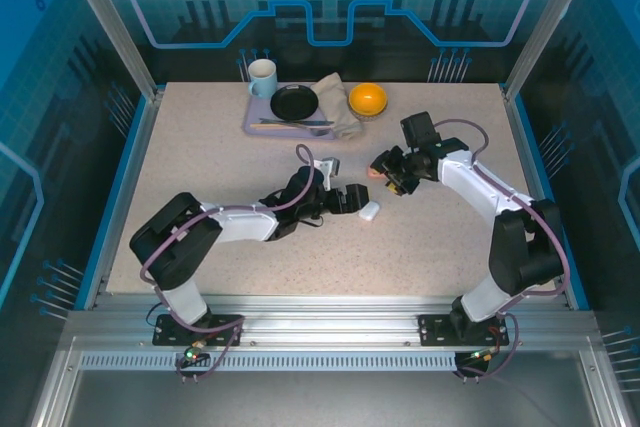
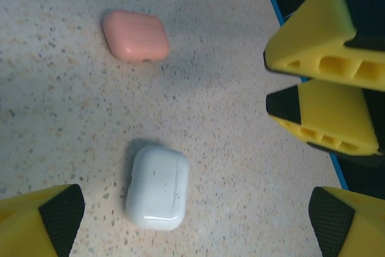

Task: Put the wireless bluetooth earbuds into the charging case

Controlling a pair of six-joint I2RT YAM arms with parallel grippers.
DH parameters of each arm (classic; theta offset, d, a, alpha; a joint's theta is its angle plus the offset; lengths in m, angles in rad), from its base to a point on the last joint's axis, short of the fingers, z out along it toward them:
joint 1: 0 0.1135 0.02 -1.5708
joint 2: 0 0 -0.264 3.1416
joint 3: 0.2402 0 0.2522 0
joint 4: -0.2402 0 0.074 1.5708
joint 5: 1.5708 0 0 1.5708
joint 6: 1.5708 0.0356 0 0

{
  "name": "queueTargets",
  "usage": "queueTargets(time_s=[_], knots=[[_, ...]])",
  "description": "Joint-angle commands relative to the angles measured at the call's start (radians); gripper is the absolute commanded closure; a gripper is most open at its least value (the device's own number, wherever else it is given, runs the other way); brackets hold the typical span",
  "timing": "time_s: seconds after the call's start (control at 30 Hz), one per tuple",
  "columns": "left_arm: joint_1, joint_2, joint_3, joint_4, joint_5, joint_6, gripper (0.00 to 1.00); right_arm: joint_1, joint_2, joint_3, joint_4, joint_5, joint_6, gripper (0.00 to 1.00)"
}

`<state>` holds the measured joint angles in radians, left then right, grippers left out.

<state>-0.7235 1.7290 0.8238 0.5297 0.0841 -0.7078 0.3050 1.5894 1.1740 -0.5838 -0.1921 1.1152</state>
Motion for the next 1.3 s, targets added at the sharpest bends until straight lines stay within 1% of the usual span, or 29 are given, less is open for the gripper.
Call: queueTargets(time_s=[0.0, 0.07, 0.17, 0.3, 0.4, 0.53, 0.63, 0.77, 0.87, 0.97, 1.03, 1.13, 1.2, 1.27], knots=[[-0.002, -0.022, 0.028, 0.033, -0.094, -0.006, 0.01, 0.005, -0.004, 0.035, -0.055, 0.042, -0.047, 0.46], [0.006, -0.070, 0.028, -0.035, -0.139, 0.007, 0.01, 0.021, -0.003, 0.028, -0.094, 0.084, -0.088, 0.40], [0.032, -0.137, 0.028, -0.132, -0.174, 0.019, 0.01, 0.056, -0.016, -0.010, -0.129, 0.157, -0.108, 0.32], [0.092, -0.215, 0.034, -0.243, -0.157, 0.022, 0.01, 0.112, -0.018, -0.092, -0.090, 0.170, -0.052, 0.25], [0.138, -0.261, 0.061, -0.341, -0.130, 0.041, 0.01, 0.171, 0.041, -0.074, -0.115, 0.238, -0.022, 0.19], [0.175, -0.329, 0.085, -0.443, -0.117, 0.081, 0.01, 0.192, 0.156, 0.000, -0.120, 0.261, -0.054, 0.18], [0.193, -0.377, 0.094, -0.497, -0.106, 0.102, 0.01, 0.190, 0.235, 0.061, -0.126, 0.251, -0.087, 0.17], [0.214, -0.429, 0.085, -0.528, -0.091, 0.103, 0.01, 0.189, 0.337, 0.152, -0.116, 0.202, -0.141, 0.18], [0.229, -0.464, 0.073, -0.539, -0.084, 0.104, 0.01, 0.204, 0.399, 0.230, -0.105, 0.157, -0.204, 0.20], [0.245, -0.488, 0.060, -0.541, -0.080, 0.103, 0.01, 0.225, 0.446, 0.310, -0.132, 0.133, -0.256, 0.23], [0.251, -0.496, 0.054, -0.537, -0.074, 0.102, 0.01, 0.238, 0.448, 0.342, -0.158, 0.161, -0.266, 0.23], [0.257, -0.498, 0.052, -0.540, -0.069, 0.098, 0.01, 0.260, 0.393, 0.348, -0.225, 0.280, -0.204, 0.20], [0.259, -0.496, 0.052, -0.540, -0.068, 0.096, 0.01, 0.280, 0.340, 0.331, -0.275, 0.369, -0.120, 0.18], [0.264, -0.493, 0.055, -0.540, -0.067, 0.091, 0.01, 0.297, 0.311, 0.336, -0.384, 0.441, 0.014, 0.16]])
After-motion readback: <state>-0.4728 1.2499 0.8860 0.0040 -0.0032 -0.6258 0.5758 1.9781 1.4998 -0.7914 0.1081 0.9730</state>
